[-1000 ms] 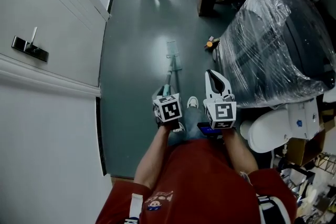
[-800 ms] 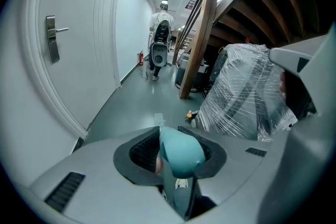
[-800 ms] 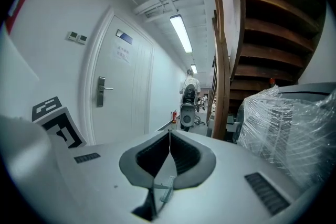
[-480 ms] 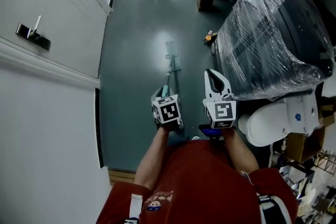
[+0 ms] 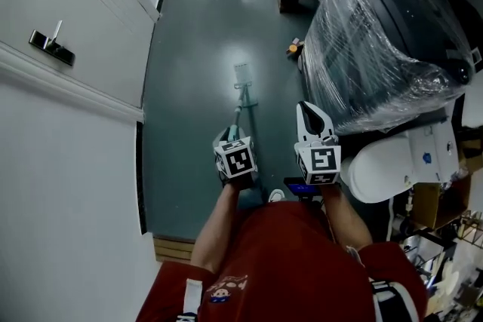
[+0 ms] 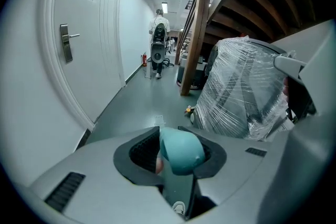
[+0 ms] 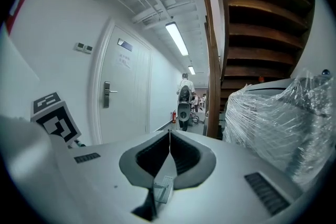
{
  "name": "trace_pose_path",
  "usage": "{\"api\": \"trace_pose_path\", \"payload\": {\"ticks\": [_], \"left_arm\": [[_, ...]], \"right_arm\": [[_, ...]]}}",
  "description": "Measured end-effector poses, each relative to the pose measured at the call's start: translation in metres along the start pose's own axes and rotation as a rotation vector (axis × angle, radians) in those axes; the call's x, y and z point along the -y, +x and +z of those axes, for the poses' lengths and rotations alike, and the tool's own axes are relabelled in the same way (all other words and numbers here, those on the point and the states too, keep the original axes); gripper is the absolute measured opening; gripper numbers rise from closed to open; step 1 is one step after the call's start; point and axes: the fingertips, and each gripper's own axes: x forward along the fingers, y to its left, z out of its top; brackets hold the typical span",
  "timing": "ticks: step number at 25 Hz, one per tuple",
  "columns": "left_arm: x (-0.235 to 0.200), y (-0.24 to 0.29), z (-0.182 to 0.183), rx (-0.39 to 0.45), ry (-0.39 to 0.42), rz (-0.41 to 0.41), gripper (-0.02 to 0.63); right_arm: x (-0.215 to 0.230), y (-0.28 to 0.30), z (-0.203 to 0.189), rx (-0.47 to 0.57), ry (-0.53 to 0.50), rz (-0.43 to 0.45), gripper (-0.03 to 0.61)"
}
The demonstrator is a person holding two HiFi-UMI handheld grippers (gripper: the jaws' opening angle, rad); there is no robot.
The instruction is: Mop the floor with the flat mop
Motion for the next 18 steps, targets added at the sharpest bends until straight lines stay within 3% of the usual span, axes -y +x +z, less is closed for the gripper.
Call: {"api": "trace_pose_path", "payload": {"ticks": [10,18], "left_arm": [[0.032,-0.055,-0.066,-0.010,0.012,0.023,0.123],[0.044,-0.085,-0.103,-0.021,0.025,0.021,0.123]], "right_arm": [[-0.002,-0.080,-0.014,0.029,0.025,0.029,0.018],[-0.005,-0.131,-0.041,-0.014,0.052,0.003,0.018]]}}
